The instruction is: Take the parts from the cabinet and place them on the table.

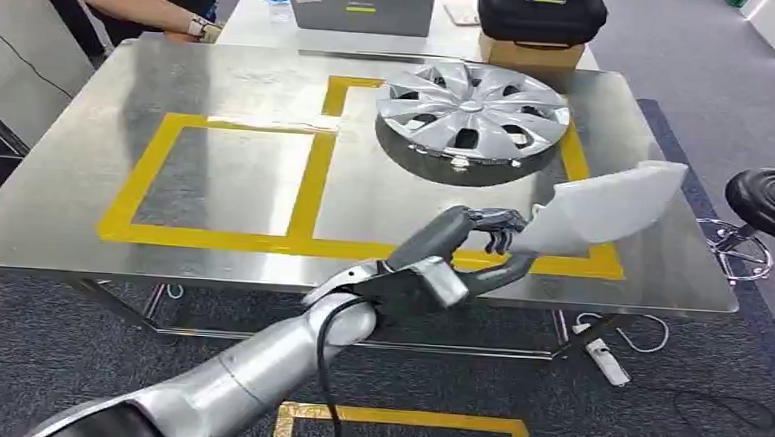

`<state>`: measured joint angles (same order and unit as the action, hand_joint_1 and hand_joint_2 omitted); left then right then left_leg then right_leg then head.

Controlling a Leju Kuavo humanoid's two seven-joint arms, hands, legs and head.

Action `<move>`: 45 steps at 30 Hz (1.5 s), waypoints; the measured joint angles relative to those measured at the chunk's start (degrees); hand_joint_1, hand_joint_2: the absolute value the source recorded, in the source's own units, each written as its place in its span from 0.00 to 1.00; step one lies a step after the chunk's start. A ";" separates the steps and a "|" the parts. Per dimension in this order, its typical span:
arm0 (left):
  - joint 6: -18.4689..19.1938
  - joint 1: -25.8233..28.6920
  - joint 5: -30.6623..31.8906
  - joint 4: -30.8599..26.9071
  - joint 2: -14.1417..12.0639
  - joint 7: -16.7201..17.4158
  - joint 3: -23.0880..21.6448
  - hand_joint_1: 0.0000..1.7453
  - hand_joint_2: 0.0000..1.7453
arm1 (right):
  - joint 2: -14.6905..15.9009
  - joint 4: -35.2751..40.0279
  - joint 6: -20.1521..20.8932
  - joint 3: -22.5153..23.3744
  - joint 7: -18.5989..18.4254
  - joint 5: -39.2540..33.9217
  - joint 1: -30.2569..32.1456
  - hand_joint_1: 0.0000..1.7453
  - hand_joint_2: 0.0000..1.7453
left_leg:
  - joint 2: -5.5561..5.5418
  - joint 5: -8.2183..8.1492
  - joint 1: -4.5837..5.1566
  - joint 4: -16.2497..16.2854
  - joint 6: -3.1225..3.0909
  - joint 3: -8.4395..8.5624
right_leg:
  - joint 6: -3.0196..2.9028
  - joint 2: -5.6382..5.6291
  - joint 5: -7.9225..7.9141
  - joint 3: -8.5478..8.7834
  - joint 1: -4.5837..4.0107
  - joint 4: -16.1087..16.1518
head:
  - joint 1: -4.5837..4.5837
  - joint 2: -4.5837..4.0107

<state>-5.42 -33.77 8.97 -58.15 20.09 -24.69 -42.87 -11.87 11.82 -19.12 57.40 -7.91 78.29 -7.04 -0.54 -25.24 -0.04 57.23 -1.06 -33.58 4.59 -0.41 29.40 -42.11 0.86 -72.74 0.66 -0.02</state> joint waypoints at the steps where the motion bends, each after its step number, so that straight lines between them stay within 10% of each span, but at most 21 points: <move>1: -4.05 -2.33 2.51 3.40 0.09 1.97 -1.08 0.93 1.00 | 0.04 0.00 0.11 -0.20 -0.15 0.26 -0.19 0.00 1.00 | -0.03 -0.03 -0.02 0.01 0.04 0.12 | -0.09 0.03 -2.76 2.41 0.05 5.08 | 0.02 0.00; 3: -9.96 -6.83 7.74 9.75 0.22 5.62 -2.84 0.93 1.00 | 0.09 0.00 0.17 -0.57 -0.31 0.52 -0.57 0.00 1.00 | -0.03 -0.28 0.09 0.06 0.61 0.29 | 0.03 0.01 -5.09 6.48 0.19 13.37 | 0.00 0.00; 9: -15.81 -15.14 20.75 26.94 0.00 12.82 -8.06 0.93 1.00 | 0.11 0.00 0.46 -1.16 -0.98 0.83 -1.01 0.00 1.00 | 0.00 -1.25 0.30 1.02 2.30 -0.51 | -2.31 -0.22 -5.23 6.88 0.22 14.20 | 0.35 0.00; 12: -16.09 -16.66 21.30 31.04 -0.13 13.35 -9.17 0.93 1.00 | 0.09 0.00 0.46 -1.38 -0.98 0.90 -1.06 0.00 1.00 | 0.05 -7.31 0.13 14.10 3.01 -7.01 | -2.85 -0.04 -5.08 6.83 0.25 14.19 | 0.72 0.00; 14: -16.11 -16.74 21.41 32.77 -0.33 13.52 -9.70 0.93 1.00 | 0.13 0.00 0.46 -1.38 -0.98 0.90 -1.03 0.00 1.00 | 0.06 -7.30 0.09 17.91 3.01 -9.47 | -2.91 -0.06 -5.04 6.89 0.25 14.19 | 0.70 0.00; 18: -15.04 -18.17 25.11 35.22 -0.46 18.12 -11.12 0.93 1.00 | 0.13 0.00 0.74 -1.53 -1.00 1.27 -1.12 0.00 1.00 | 0.29 2.28 0.09 2.47 2.28 -2.69 | -2.52 -0.11 -4.79 7.22 0.24 14.18 | 0.70 0.00; 24: -16.17 -19.05 30.19 38.21 -3.08 25.66 -12.06 0.93 1.00 | 0.13 0.00 0.83 -1.70 -1.22 1.38 -1.16 0.00 1.00 | 0.09 1.73 -0.09 -0.35 0.77 -1.67 | -0.64 0.03 -4.13 6.22 0.06 13.52 | 0.53 0.00; 28: -20.27 -20.11 32.67 39.70 -5.31 30.81 -12.10 0.93 1.00 | 0.13 0.00 0.72 -1.68 -1.14 1.00 -1.04 0.00 1.00 | 0.07 1.67 -0.06 -0.31 0.30 -1.67 | -0.11 0.07 3.01 -1.48 0.04 -2.96 | 0.11 0.00; 30: -20.29 -20.15 32.86 40.18 -6.30 31.03 -12.10 0.93 1.00 | 0.13 0.00 0.72 -1.64 -1.14 0.92 -0.77 0.00 1.00 | 0.01 1.63 -0.07 -0.29 0.31 -1.60 | -0.10 0.09 1.10 -1.60 0.06 -2.38 | 0.11 0.00; 33: -20.37 -20.50 33.21 40.64 -6.95 31.25 -12.10 0.93 1.00 | 0.15 0.00 0.70 -1.59 -1.11 0.90 -0.90 0.00 1.00 | -0.41 1.25 -0.25 -0.01 0.89 -1.38 | -0.15 0.17 -6.04 5.07 0.34 11.86 | 0.11 0.00; 39: -20.51 -21.45 35.28 41.36 -9.24 37.18 -11.75 0.93 1.00 | 0.15 -0.02 0.46 -1.51 -1.05 0.44 -0.81 0.00 1.00 | -0.42 0.68 -0.03 0.50 2.73 -1.89 | -2.45 -0.31 -5.32 5.99 0.24 13.61 | 0.15 0.00; 43: -17.95 -23.35 36.32 42.10 -13.34 40.78 -11.45 0.93 1.00 | 0.15 -0.02 0.41 -1.51 -0.87 0.33 -0.62 0.00 1.00 | -0.20 -6.97 -0.04 15.84 3.43 -8.90 | -3.25 -0.44 -5.27 5.93 0.24 13.62 | 0.57 0.00; 45: -17.64 -23.49 36.40 42.37 -14.91 40.78 -11.32 0.93 1.00 | 0.24 -0.02 0.35 -1.46 -0.87 0.28 -0.31 0.00 1.00 | -0.19 -6.00 -0.04 17.51 3.30 -9.92 | -3.28 -0.50 -5.27 6.04 0.23 13.61 | 0.61 0.00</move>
<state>-23.06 -57.26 45.38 -15.78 5.18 16.09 -54.18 -11.63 11.80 -18.78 55.93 -8.79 78.58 -7.34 -0.73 -31.24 -0.08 74.74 2.24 -43.51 1.31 -0.91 24.13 -36.07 1.09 -59.13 1.27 -0.02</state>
